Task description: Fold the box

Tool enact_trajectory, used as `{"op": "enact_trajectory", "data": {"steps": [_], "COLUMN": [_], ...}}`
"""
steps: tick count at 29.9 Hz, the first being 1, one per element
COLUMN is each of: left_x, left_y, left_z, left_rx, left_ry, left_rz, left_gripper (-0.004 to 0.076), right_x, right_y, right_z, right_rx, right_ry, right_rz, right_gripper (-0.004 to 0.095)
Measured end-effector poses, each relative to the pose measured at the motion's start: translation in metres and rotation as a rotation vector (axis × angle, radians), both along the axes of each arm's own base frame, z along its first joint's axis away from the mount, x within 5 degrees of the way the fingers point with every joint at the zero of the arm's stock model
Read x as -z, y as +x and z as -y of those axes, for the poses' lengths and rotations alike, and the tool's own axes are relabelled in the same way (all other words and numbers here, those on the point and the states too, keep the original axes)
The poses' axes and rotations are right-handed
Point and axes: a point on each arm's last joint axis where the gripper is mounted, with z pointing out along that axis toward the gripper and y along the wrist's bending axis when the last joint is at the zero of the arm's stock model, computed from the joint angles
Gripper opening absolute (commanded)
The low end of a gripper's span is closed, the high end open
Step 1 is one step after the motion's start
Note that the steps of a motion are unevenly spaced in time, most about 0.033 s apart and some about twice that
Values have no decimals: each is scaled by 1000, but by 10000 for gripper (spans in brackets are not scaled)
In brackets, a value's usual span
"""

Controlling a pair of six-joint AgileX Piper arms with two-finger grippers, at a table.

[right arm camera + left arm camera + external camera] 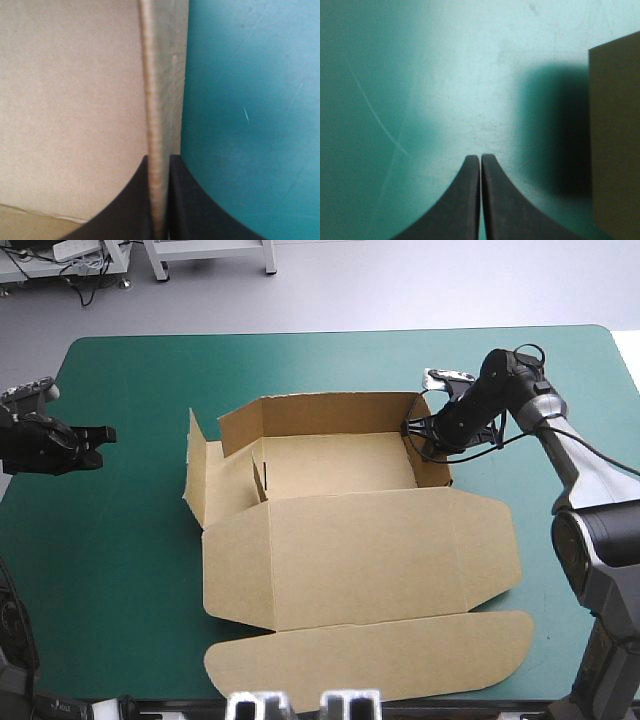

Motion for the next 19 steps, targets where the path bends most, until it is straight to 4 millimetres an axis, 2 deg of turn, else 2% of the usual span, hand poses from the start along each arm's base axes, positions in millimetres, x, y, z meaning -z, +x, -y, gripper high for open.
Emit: {"op": "enact_trajectory", "data": {"steps": [6,12,16,19], "left_x": [20,22,20,15], "left_y": [18,33,42,47], "left_z": [1,15,22,25], "left_rx": [57,142,181,174], "left_ry": [-91,-293,-429,-517], "left_rz": [3,104,179,241], "left_gripper": [-5,-5,-5,-5], "right_x": [-56,-111,-134,-145], "right_y": [-24,-60,-80,-89], "right_z": [12,25,27,27], "right_rx": [13,29,26,22], "right_ry": [28,61,78,92], "right_rz": [119,240,297,323], "right_gripper": [-19,-19,-19,-18]}}
